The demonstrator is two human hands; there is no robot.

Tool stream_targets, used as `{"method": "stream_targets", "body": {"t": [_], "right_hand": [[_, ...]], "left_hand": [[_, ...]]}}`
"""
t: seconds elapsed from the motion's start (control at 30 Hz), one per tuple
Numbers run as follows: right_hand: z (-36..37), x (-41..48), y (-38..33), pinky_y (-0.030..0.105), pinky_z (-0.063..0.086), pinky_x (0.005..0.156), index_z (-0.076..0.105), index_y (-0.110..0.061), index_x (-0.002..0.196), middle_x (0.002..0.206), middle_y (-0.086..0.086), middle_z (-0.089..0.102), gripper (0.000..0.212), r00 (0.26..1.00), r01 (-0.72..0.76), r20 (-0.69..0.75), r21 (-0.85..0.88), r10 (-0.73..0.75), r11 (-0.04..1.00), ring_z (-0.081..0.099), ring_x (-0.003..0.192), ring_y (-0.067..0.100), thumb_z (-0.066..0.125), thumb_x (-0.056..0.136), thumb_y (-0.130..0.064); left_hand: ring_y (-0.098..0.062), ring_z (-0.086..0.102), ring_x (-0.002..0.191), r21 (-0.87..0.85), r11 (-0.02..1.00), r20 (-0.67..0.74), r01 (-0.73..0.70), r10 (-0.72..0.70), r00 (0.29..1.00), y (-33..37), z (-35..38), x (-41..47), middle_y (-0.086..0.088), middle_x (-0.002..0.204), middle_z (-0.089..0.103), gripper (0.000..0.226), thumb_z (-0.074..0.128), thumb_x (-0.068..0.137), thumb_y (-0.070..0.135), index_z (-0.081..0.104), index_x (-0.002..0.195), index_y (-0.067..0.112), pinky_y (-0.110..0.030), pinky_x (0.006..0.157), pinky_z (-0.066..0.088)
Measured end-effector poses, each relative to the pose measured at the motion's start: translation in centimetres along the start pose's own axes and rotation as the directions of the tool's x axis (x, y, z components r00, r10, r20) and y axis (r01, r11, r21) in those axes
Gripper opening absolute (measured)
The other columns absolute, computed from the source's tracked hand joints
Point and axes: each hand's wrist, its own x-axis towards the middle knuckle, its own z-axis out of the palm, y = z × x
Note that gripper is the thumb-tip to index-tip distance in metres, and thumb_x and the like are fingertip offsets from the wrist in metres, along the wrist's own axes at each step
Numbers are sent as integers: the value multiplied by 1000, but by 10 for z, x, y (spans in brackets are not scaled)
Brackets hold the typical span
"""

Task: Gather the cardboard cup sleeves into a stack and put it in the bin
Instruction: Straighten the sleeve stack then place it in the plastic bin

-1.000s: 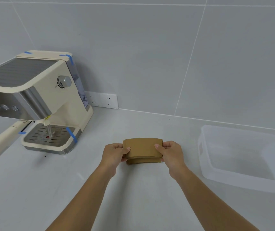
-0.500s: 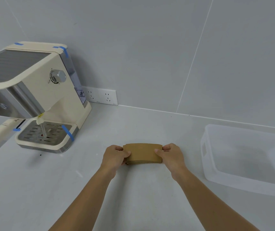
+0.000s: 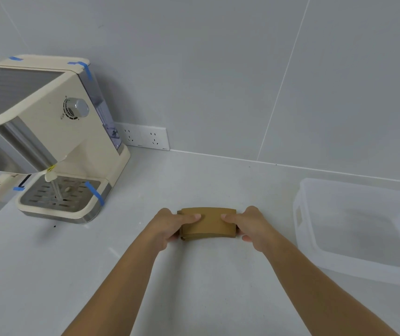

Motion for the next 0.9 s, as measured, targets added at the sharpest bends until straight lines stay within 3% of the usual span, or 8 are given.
{"method": "stream_targets", "body": {"t": [0.1, 0.2, 0.33, 0.47, 0.63, 0.73, 0.83, 0.9], "right_hand": [[2, 1, -1, 22, 41, 52, 44, -4, 105, 106, 11, 58, 44, 1000, -6, 26, 44, 5, 999, 58, 83, 21, 72, 77, -22], [0, -1, -2, 19, 45, 49, 48, -1, 109, 108, 10, 60, 48, 998, -15, 67, 68, 11, 998, 60, 84, 19, 75, 75, -20], [-8, -1, 5, 27, 55, 79, 63, 3, 106, 109, 12, 69, 38, 978, 18, 203, 176, -55, 984, 67, 97, 21, 75, 74, -15], [-8, -9, 15, 20, 50, 76, 65, -9, 106, 105, 6, 70, 30, 929, 240, 244, 176, -279, 955, 65, 96, 18, 71, 76, -9], [0, -11, 25, 27, 39, 95, 58, -30, 104, 112, -4, 53, 37, 874, 476, 82, 61, -479, 877, 51, 103, 15, 72, 75, -12], [7, -13, 36, 12, 39, 90, 54, -33, 104, 117, -6, 49, 39, 839, 530, 91, 90, -537, 843, 49, 112, 11, 70, 77, -9], [14, -13, 49, 22, 46, 89, 50, -25, 120, 120, -2, 58, 52, 859, 414, 192, 288, -475, 864, 55, 114, 13, 71, 74, -14], [20, -13, 56, 25, 45, 88, 45, -30, 125, 116, -10, 62, 64, 865, 343, 216, 404, -453, 848, 57, 111, 8, 73, 68, -25]], "left_hand": [[-22, 56, 90, 23, 1000, -13, -19, 20, 1000, -2, 4, 4, -6, 93, 55, 45, 85, 63, 19, 49, 87, 6, -38, 89, 52], [-25, 58, 92, 8, 1000, 3, -12, 12, 1000, -2, 4, 4, -10, 99, 60, 46, 84, 64, 12, 53, 96, 1, -34, 81, 51], [-27, 65, 100, -182, 982, 196, -41, 77, 978, -8, -3, -2, -19, 112, 68, 41, 77, 67, -3, 62, 105, -6, -30, 79, 53], [-25, 63, 104, -296, 921, 208, -252, 320, 924, -26, -2, -5, -11, 113, 65, 66, 76, 55, -3, 51, 115, 6, -33, 80, 52], [-4, 62, 81, -250, 850, 105, -464, 501, 859, -46, 3, -6, 8, 88, 64, 52, 67, 71, -15, 49, 101, 23, -19, 68, 51], [-1, 61, 78, -224, 834, 89, -505, 534, 841, -50, 2, -6, 7, 88, 62, 54, 70, 69, -13, 49, 102, 25, -17, 67, 51], [-2, 61, 94, -283, 830, 116, -480, 526, 843, -57, 6, -9, 6, 109, 59, 61, 73, 63, 6, 48, 115, 25, -21, 75, 51], [-5, 55, 112, -337, 819, 105, -463, 522, 846, -60, 10, -10, 11, 125, 54, 61, 68, 67, 21, 45, 124, 27, -25, 89, 46]]}}
